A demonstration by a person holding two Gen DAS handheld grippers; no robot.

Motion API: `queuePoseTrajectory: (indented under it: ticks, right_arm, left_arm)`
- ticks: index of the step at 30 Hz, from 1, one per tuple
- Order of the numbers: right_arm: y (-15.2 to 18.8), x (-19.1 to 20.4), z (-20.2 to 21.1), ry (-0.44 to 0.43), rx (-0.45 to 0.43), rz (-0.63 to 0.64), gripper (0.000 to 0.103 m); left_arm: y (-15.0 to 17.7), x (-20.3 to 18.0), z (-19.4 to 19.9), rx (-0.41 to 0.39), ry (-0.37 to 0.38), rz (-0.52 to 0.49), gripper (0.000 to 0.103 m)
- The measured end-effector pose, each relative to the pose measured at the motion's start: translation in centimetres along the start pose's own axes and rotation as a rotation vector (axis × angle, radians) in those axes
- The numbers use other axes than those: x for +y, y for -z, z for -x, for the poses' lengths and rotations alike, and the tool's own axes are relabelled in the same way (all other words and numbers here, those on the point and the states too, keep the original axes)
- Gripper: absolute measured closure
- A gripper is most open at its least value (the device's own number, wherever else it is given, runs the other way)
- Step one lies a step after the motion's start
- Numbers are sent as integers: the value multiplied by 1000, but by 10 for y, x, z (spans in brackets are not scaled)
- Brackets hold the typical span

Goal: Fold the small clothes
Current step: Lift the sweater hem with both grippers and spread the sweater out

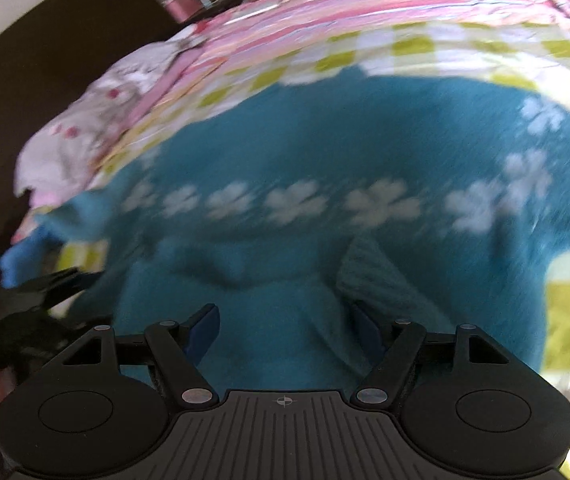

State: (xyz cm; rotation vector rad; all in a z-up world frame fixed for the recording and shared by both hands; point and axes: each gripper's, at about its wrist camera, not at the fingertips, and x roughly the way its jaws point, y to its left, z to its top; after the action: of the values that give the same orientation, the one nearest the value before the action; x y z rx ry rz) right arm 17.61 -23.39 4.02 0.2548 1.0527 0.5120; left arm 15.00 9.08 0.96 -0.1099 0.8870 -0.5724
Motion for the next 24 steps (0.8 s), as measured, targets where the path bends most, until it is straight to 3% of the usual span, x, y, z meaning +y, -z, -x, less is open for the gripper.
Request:
queuePoseTrajectory:
  ticks: [4,8,12,18,24]
  right_arm:
    - [29,22,18,-92,83,51,38]
    - [64,43,36,-69,131,139,38]
    - [76,55,57,24,23,197,38]
    - [43,40,53,213,-194,186,38]
    - [7,10,14,317,-214,172,37]
  left_arm:
    - [22,-14,22,-7,21,-32,18]
    - [44,-28,44,-9,29,-62,18]
    - [53,-43,54,-31,-3,-105,18]
    - [34,-41,43,-75,-94,-107,18]
    - [17,-32,23,-81,-151,-103,18]
